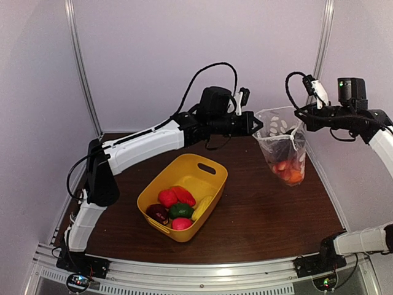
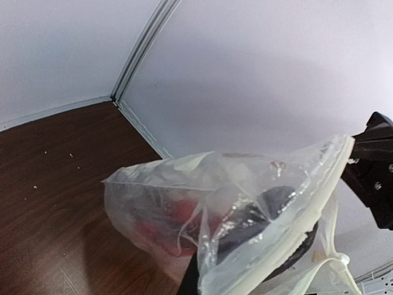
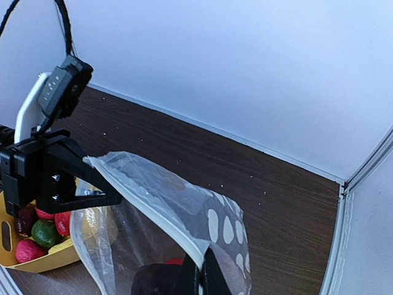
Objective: Place the food in the zip-top bag and seal the zipper
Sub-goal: Adjust the zipper food storage bag.
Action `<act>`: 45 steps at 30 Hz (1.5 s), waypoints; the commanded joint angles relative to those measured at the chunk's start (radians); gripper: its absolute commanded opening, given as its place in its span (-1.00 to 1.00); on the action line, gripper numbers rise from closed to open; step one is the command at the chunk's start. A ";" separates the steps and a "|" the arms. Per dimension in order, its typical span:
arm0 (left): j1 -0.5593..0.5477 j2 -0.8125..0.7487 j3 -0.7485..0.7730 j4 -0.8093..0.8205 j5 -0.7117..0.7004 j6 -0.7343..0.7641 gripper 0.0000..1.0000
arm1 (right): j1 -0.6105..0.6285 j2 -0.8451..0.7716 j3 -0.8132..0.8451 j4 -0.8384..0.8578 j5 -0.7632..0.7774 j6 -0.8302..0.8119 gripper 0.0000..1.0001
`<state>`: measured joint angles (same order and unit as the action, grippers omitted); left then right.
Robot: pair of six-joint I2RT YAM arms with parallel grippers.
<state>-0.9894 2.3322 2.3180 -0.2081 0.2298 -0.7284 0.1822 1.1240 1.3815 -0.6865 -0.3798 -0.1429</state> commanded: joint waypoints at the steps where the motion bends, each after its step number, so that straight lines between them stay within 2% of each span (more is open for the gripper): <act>1: 0.009 0.008 0.065 0.088 0.041 -0.012 -1.00 | 0.002 0.023 -0.056 0.015 0.055 0.002 -1.00; 2: 0.005 0.012 0.058 0.139 0.112 -0.008 -1.00 | 0.002 0.018 -0.090 0.033 0.067 0.004 -1.00; 4: -0.013 0.030 0.057 0.048 -0.007 0.022 -1.00 | -0.001 0.033 -0.138 0.061 0.136 0.025 -1.00; 5: 0.004 0.056 0.054 0.055 0.062 -0.054 -1.00 | -0.001 0.055 -0.148 0.061 0.155 0.033 -1.00; 6: 0.012 0.085 0.057 0.111 0.203 -0.134 -1.00 | -0.001 0.079 -0.142 0.043 0.129 0.027 -1.00; 7: -0.004 0.112 0.075 0.126 0.269 -0.168 -1.00 | -0.002 0.100 -0.129 0.019 0.082 0.021 -1.00; 10: -0.056 0.117 0.043 0.098 0.223 -0.114 -1.00 | -0.001 0.068 -0.114 0.052 -0.051 0.026 -1.00; 12: -0.052 0.109 0.010 0.159 0.246 -0.136 -1.00 | 0.004 0.029 -0.170 0.155 0.048 0.053 -1.00; 13: -0.047 0.100 -0.005 0.169 0.214 -0.113 -1.00 | 0.005 0.059 -0.164 0.142 0.084 0.031 -1.00; 14: -0.038 0.095 -0.010 0.140 0.143 -0.080 -1.00 | 0.004 0.101 -0.121 0.077 0.054 0.007 -1.00; 16: 0.013 0.100 -0.034 0.116 0.082 -0.093 -1.00 | -0.008 0.140 -0.046 -0.028 -0.146 -0.027 -1.00; 17: 0.042 0.099 -0.049 0.160 0.142 -0.157 -1.00 | -0.004 0.113 -0.063 0.007 -0.136 -0.005 -1.00; 18: 0.057 0.094 -0.063 0.238 0.207 -0.183 -1.00 | 0.001 0.076 -0.123 0.070 -0.041 0.023 -1.00; 20: 0.046 0.076 -0.040 0.192 0.161 -0.118 -1.00 | 0.001 0.051 -0.164 0.108 0.103 -0.008 -1.00; 22: 0.039 0.064 -0.052 0.150 0.115 -0.089 -0.96 | -0.004 0.051 -0.176 0.081 0.078 -0.023 -1.00; 23: 0.046 0.064 -0.068 0.150 0.139 -0.106 -0.90 | -0.005 0.045 -0.188 0.078 0.037 -0.025 -1.00; 24: 0.051 0.064 -0.087 0.149 0.172 -0.133 -0.75 | -0.004 0.037 -0.206 0.083 0.010 -0.021 -1.00; 25: 0.055 0.060 -0.111 0.150 0.210 -0.154 -0.50 | -0.002 0.030 -0.223 0.089 -0.017 -0.017 -1.00; 26: 0.055 0.050 -0.140 0.148 0.247 -0.165 -0.11 | 0.000 0.027 -0.236 0.090 -0.033 -0.012 -1.00; 27: 0.055 0.033 -0.175 0.137 0.278 -0.160 0.17 | 0.001 0.025 -0.244 0.089 -0.048 -0.008 -1.00; 28: 0.055 -0.017 -0.251 0.130 0.298 -0.148 0.30 | 0.002 0.024 -0.250 0.087 -0.067 -0.007 -1.00; 30: 0.056 -0.129 -0.398 0.123 0.281 -0.085 0.52 | 0.004 0.018 -0.264 0.090 -0.115 -0.001 -1.00; 31: 0.055 -0.196 -0.468 0.106 0.243 -0.037 0.83 | 0.006 0.016 -0.275 0.095 -0.152 0.007 -1.00; 32: 0.055 -0.256 -0.518 0.073 0.196 0.016 0.94 | 0.008 0.017 -0.283 0.100 -0.196 0.013 -1.00; 36: 0.055 -0.431 -0.635 -0.132 0.008 0.218 0.95 | 0.015 0.033 -0.296 0.137 -0.331 0.066 -1.00; 39: 0.055 -0.529 -0.736 -0.247 -0.061 0.314 0.95 | 0.017 0.051 -0.288 0.146 -0.393 0.074 -1.00; 42: 0.056 -0.563 -0.783 -0.409 -0.158 0.346 0.95 | 0.019 0.063 -0.295 0.157 -0.400 0.084 -1.00; 45: 0.048 -0.563 -0.815 -0.540 -0.197 0.336 0.95 | 0.019 0.059 -0.308 0.168 -0.388 0.089 -1.00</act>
<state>-0.9367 1.7275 1.5791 -0.4843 0.1589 -0.4633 0.1963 1.1816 1.0916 -0.5667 -0.7258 -0.0784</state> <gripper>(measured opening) 0.976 0.003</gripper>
